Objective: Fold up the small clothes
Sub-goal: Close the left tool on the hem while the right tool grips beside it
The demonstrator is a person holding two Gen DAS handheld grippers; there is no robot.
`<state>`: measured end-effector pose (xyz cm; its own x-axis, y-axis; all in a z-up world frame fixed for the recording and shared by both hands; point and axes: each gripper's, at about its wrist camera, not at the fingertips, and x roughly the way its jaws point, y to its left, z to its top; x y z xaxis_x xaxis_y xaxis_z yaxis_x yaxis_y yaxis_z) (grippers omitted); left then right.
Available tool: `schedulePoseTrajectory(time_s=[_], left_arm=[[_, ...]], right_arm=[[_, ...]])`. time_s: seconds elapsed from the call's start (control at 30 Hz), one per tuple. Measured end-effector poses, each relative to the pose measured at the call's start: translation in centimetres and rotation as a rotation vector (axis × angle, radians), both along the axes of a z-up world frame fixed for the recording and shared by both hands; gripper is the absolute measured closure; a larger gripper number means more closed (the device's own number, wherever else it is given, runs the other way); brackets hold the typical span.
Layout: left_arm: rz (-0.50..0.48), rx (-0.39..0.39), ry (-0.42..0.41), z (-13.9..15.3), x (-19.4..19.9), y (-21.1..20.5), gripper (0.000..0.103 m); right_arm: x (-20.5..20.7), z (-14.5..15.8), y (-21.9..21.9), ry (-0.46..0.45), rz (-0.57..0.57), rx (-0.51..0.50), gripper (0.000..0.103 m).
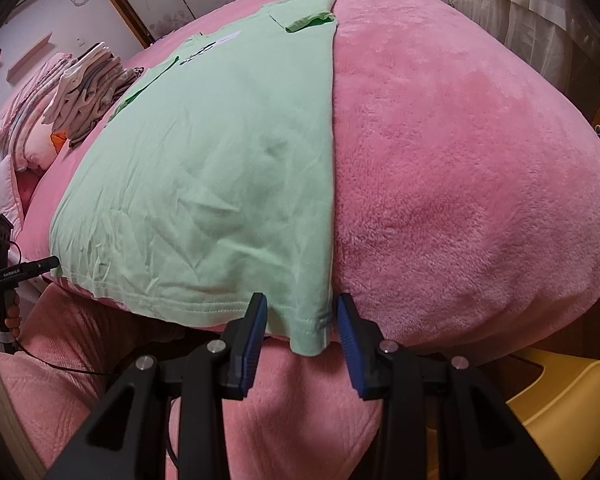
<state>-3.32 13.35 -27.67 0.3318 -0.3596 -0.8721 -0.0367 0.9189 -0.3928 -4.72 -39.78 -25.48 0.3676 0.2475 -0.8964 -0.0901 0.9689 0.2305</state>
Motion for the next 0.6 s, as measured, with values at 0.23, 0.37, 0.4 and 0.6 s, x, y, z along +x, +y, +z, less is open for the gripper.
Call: schedulePoseTrajectory(time_s=[0.23,0.37,0.4,0.6], left_arm=[[-0.026,0.019,0.017,0.1,0.0,-0.9,0.097],[-0.015,0.035,0.033,0.9,0.2,-1.4,0.098],[-0.006,0.018,0.033,1.2,0.1,-1.3,0.098],[0.057,-0.180,-0.045,4.4,-0.2,0.2,0.098]], right_arm=[[0.3,-0.4,0.4,0.025,0.030,0.023,0.097],[-0.2,0.7,0.9,-0.003,0.054,0.012,0.098],[-0.3,1.0,1.0,-0.010,0.057,0.014,0.098],[-0.9,5.2,0.0,-0.088,0.053,0.101,0.098]])
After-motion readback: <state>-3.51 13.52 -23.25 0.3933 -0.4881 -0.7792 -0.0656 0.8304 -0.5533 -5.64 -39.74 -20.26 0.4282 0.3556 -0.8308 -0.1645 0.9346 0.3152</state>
